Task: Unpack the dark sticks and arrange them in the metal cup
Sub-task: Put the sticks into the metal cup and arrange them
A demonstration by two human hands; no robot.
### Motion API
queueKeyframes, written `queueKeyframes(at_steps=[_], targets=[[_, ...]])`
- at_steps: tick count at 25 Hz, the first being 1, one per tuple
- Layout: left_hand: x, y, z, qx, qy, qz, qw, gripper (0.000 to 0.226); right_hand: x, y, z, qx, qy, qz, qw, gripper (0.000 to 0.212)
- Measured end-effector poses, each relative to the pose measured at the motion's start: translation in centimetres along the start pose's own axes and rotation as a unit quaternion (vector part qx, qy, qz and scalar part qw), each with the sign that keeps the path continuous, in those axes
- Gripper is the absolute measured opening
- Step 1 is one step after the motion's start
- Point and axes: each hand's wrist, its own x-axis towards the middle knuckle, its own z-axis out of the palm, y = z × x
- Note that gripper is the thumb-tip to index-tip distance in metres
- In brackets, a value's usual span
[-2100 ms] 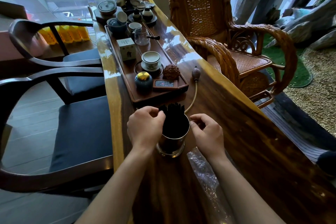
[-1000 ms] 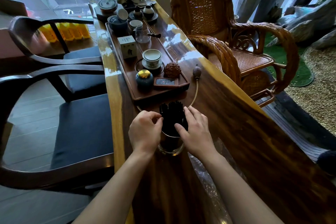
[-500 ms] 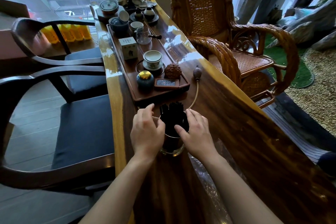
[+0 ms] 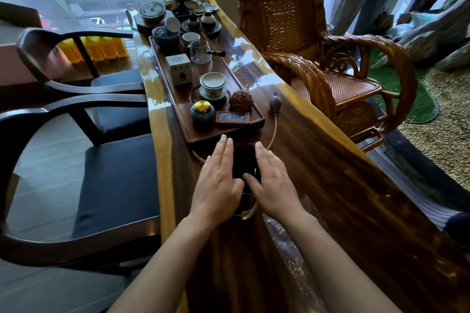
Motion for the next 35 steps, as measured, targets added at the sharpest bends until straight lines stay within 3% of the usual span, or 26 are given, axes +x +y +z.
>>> queueKeyframes(at_steps=[2, 5, 15, 18, 22, 28, 35], targets=[[-0.7, -0.2, 0.0, -0.04, 0.018, -0.041, 0.998, 0.086, -0.7, 0.3, -0.1, 0.008, 0.004, 0.022, 1.0, 0.079], [-1.7, -0.5, 0.4, -0.016, -0.005, -0.089, 0.996, 0.085, -1.6, 0.5, 0.3, -0.007, -0.01, 0.053, 0.999, 0.081], [-1.1, 0.3, 0.4, 0.015, -0.047, -0.117, 0.992, 0.081, -1.1, -0.2, 0.6, -0.018, -0.032, 0.054, 0.998, 0.076], [-1.4, 0.3, 0.2, 0.0, -0.042, -0.126, 0.991, 0.081, -1.7, -0.6, 0.4, 0.015, 0.031, 0.042, 0.999, 0.064], [-1.9, 0.2, 0.1, -0.011, -0.045, -0.126, 0.991, 0.073, -2.4, -1.2, 0.2, 0.018, 0.2, 0.0, 0.98, 0.02], [-1.9, 0.1, -0.1, -0.012, -0.031, -0.126, 0.991, 0.07, 0.4, -2.8, -0.3, 0.016, 0.187, 0.062, 0.98, 0.013], [-1.6, -0.1, -0.1, 0.007, -0.03, -0.121, 0.992, 0.071, 1.3, -3.0, 0.4, 0.006, 0.187, 0.052, 0.981, 0.011]])
